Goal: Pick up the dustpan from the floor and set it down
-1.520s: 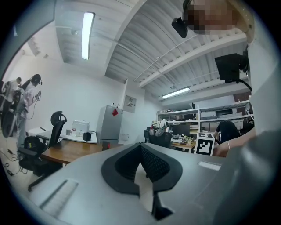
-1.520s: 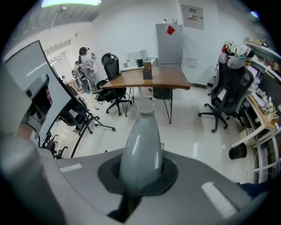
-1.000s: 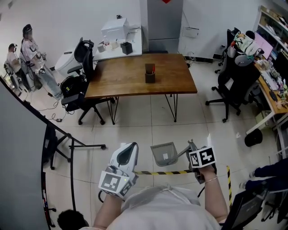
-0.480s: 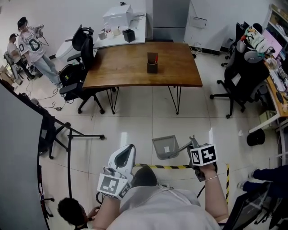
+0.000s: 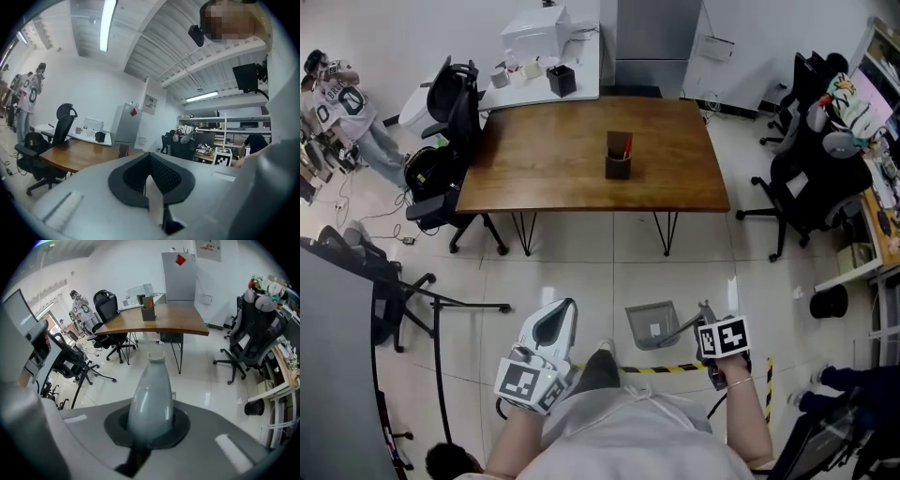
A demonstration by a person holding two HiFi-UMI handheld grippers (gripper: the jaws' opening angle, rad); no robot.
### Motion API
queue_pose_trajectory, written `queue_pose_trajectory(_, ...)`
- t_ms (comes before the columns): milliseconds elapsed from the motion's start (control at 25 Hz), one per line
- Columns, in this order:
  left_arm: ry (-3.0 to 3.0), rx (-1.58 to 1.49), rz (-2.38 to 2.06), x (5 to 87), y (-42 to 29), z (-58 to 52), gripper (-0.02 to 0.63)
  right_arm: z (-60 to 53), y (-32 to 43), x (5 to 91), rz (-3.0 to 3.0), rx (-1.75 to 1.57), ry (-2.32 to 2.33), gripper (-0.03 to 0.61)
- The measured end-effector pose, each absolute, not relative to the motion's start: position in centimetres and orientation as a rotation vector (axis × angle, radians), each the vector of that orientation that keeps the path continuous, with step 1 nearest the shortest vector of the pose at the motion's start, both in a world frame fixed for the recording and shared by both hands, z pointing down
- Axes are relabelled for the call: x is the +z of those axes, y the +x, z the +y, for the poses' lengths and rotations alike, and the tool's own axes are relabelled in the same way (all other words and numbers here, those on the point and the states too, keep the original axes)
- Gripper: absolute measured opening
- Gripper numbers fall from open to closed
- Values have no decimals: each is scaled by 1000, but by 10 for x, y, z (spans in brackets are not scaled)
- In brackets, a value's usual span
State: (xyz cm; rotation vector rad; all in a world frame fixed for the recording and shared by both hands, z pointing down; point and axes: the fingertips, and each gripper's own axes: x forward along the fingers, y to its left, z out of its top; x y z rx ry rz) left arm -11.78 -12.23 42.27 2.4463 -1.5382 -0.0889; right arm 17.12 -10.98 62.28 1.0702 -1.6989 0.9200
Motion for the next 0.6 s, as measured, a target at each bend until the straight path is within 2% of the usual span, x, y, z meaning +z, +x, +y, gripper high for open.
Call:
queue_pose_trajectory(320,2466,-114,-1557,408,-131,-189,12,-165,166,632,-1724,903,1109,0)
queue_pose_trajectory(600,2400,-43,-1569,432,-127,-202,12,-222,155,693,-1716,949,1155,0)
